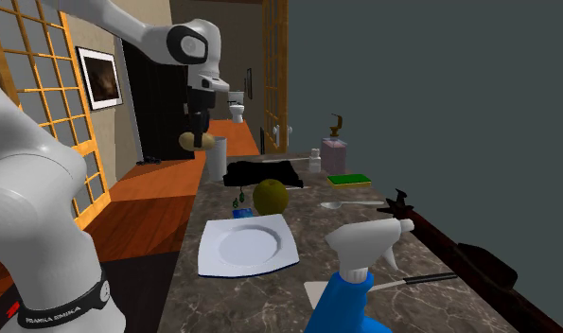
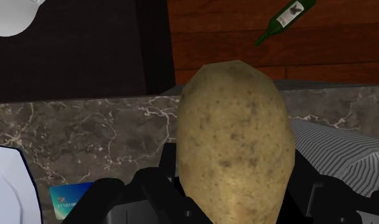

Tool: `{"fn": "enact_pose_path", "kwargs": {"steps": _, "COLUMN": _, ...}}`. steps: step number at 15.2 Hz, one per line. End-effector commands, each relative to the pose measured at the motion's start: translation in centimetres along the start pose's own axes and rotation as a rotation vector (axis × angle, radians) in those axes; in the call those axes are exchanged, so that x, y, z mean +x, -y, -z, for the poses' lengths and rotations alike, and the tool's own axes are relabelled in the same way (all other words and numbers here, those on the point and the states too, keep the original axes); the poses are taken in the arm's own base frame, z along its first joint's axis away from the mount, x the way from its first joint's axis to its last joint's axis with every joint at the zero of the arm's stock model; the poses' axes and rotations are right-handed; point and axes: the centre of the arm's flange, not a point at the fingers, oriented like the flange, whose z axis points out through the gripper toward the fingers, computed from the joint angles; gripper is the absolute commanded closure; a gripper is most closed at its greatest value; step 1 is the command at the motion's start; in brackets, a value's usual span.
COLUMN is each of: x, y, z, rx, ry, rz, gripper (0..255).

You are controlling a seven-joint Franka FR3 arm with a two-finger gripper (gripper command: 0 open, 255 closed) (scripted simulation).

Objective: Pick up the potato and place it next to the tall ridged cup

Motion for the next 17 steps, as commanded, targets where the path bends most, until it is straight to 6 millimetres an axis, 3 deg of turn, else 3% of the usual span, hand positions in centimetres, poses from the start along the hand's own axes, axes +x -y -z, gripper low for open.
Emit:
{"fn": "enact_pose_path", "kwargs": {"steps": 1, "x": 0.1, "y": 0.1, "z": -1.0, "rx": 0.0, "ry": 0.0, "rz": 0.0, "gripper": 255}}
{"fn": "enact_pose_path", "kwargs": {"steps": 17, "x": 1.3, "y": 0.4, "z": -9.4, "rx": 0.0, "ry": 0.0, "rz": 0.0, "gripper": 255}}
